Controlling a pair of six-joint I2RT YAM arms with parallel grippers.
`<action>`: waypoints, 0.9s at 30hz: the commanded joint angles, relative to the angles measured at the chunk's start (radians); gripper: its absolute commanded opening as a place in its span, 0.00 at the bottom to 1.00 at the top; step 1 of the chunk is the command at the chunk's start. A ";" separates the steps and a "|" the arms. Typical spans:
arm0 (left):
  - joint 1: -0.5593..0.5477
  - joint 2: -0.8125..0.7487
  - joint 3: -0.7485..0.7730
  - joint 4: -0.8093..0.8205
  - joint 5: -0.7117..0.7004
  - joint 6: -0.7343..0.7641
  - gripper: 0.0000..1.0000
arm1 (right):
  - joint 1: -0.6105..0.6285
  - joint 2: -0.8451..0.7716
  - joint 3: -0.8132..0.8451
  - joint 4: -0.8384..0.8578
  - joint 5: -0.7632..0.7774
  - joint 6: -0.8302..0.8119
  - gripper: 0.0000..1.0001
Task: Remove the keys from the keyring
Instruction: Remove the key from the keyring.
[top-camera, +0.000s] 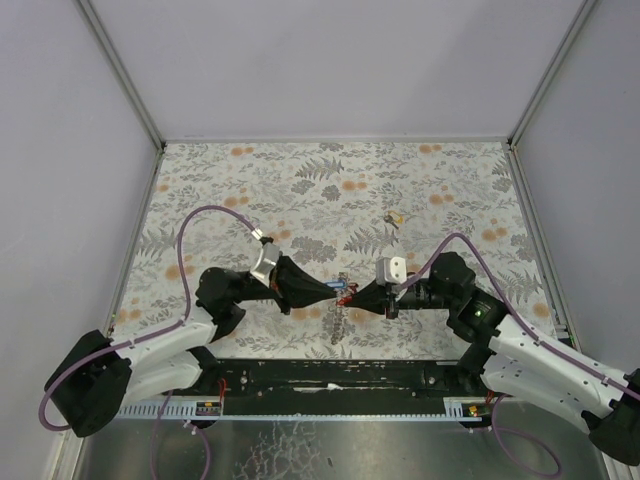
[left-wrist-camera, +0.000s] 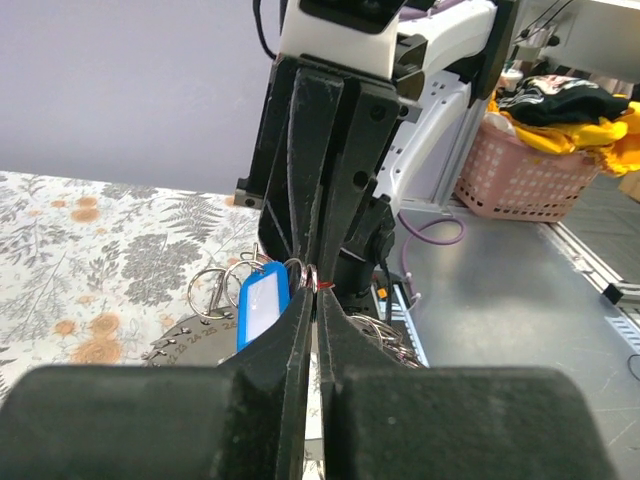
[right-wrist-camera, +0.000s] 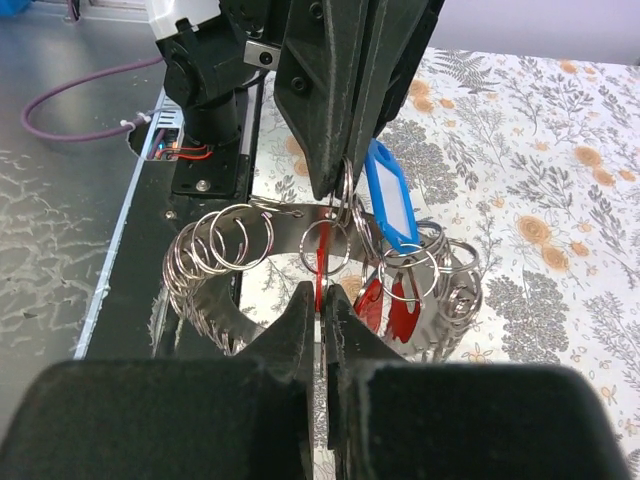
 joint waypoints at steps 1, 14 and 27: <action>0.000 -0.060 0.025 -0.089 -0.049 0.103 0.00 | 0.007 -0.030 0.053 -0.080 0.018 -0.078 0.00; 0.001 -0.081 0.070 -0.288 -0.087 0.167 0.00 | 0.007 -0.047 0.076 -0.097 -0.015 -0.119 0.00; 0.001 -0.098 0.077 -0.383 -0.078 0.201 0.00 | 0.006 -0.047 0.109 -0.148 0.049 -0.199 0.00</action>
